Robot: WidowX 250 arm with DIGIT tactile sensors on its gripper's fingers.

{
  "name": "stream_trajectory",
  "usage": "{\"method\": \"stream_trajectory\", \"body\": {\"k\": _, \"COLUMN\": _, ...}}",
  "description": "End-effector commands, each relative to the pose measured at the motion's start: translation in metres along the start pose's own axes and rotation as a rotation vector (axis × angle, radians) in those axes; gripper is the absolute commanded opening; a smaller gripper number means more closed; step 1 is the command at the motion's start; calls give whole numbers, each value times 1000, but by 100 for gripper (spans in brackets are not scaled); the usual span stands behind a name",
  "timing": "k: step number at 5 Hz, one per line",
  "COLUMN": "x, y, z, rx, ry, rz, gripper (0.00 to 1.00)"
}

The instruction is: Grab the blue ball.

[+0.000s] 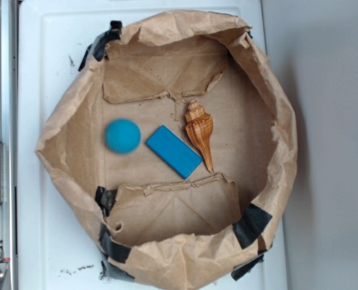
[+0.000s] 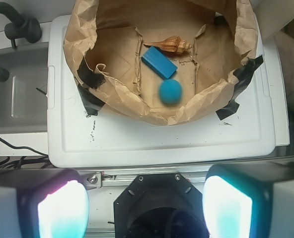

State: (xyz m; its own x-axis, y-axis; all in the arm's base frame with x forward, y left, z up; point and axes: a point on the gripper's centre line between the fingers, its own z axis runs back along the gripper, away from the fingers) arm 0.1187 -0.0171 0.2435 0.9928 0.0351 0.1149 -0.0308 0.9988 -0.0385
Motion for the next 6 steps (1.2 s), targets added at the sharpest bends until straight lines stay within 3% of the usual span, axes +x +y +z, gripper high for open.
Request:
{"method": "stream_trajectory", "body": {"k": 1, "x": 0, "y": 0, "z": 0, "rx": 0, "ry": 0, "rz": 0, "gripper": 100}}
{"method": "stream_trajectory", "body": {"k": 3, "x": 93, "y": 30, "z": -11, "rx": -51, "ry": -115, "rz": -253, "gripper": 100}}
{"method": "stream_trajectory", "body": {"k": 4, "x": 118, "y": 27, "z": 3, "rx": -232, "ry": -201, "rz": -455, "gripper": 100}}
{"method": "stream_trajectory", "body": {"k": 6, "x": 118, "y": 27, "z": 3, "rx": -232, "ry": -201, "rz": -455, "gripper": 100}}
